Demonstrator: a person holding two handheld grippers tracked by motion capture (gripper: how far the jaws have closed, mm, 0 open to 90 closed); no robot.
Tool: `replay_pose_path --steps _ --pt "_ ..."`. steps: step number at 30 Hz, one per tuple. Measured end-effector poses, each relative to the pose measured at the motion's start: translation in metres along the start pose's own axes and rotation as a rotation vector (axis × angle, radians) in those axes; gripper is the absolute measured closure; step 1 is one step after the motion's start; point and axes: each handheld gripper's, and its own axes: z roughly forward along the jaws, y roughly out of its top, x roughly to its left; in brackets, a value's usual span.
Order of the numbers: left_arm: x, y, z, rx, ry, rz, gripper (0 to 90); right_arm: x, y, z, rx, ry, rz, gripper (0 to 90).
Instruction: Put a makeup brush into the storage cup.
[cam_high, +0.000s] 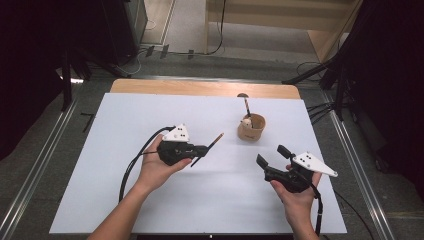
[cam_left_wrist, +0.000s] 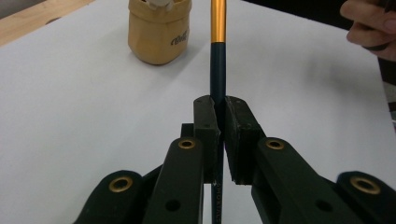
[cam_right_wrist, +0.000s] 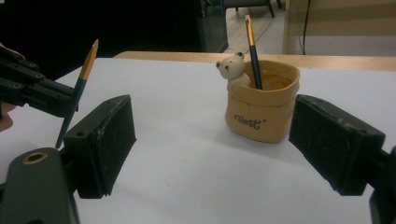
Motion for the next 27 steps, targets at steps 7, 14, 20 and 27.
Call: replay_pose_path --steps 7,14,20,27 --pt "-0.002 -0.005 -0.002 -0.062 -0.031 -0.029 85.1 0.013 0.006 0.013 0.012 0.02 -0.005 16.3" --pt "-0.002 -0.009 -0.003 -0.109 -0.025 -0.035 85.1 0.027 0.014 0.024 0.011 0.053 -0.021 19.4" --pt "-0.006 -0.013 0.001 -0.134 -0.012 -0.034 85.1 0.041 0.019 0.032 0.013 0.088 -0.036 24.3" --pt "-0.01 -0.014 0.003 -0.172 0.003 -0.03 85.1 0.05 0.02 0.043 0.015 0.131 -0.009 32.5"
